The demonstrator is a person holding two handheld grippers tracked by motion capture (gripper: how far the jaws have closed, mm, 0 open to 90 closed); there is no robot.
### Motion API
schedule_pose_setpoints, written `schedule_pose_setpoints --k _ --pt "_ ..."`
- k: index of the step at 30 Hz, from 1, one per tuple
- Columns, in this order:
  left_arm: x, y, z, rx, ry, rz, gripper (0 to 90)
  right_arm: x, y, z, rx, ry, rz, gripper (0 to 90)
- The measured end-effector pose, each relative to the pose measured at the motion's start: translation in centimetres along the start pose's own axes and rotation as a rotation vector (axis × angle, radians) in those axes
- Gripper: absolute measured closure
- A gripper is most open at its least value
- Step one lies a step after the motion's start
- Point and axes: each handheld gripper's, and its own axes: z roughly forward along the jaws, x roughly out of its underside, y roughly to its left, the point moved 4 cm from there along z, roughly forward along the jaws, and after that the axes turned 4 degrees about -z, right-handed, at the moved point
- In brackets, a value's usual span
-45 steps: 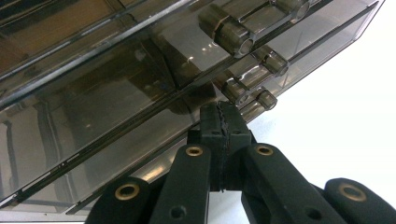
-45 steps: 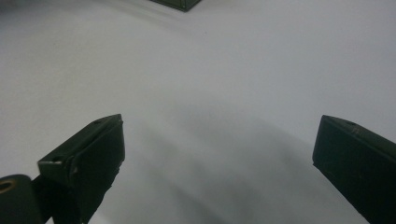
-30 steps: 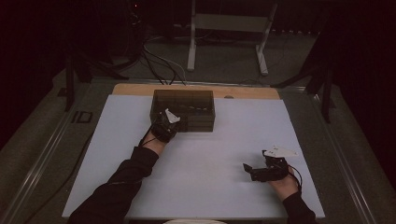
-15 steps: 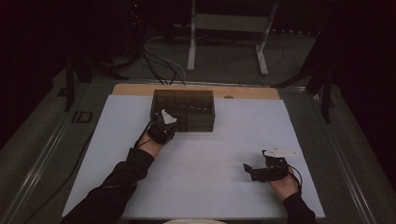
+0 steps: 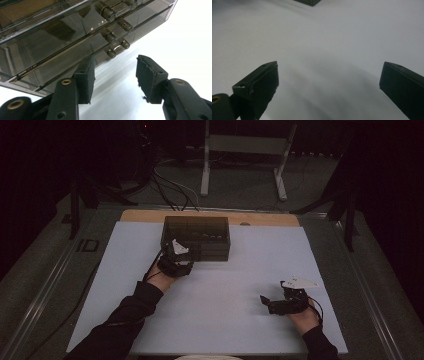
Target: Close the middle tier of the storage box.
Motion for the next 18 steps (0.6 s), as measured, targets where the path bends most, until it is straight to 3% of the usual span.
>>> schedule_pose_setpoints --k 7,11,18 --pt "0.14 0.01 -0.18 -0.003 0.012 -0.013 38.9 0.0 0.02 0.03 0.0 0.001 -0.001 2.4" --pt "0.2 0.07 -0.2 -0.008 0.016 -0.023 26.6 -0.02 0.05 0.02 -0.001 0.0 -0.002 2.4" --pt "0.31 0.02 -0.21 0.066 0.032 -0.025 3.4 -0.08 -0.01 0.1 -0.005 -0.001 -0.002 2.4"
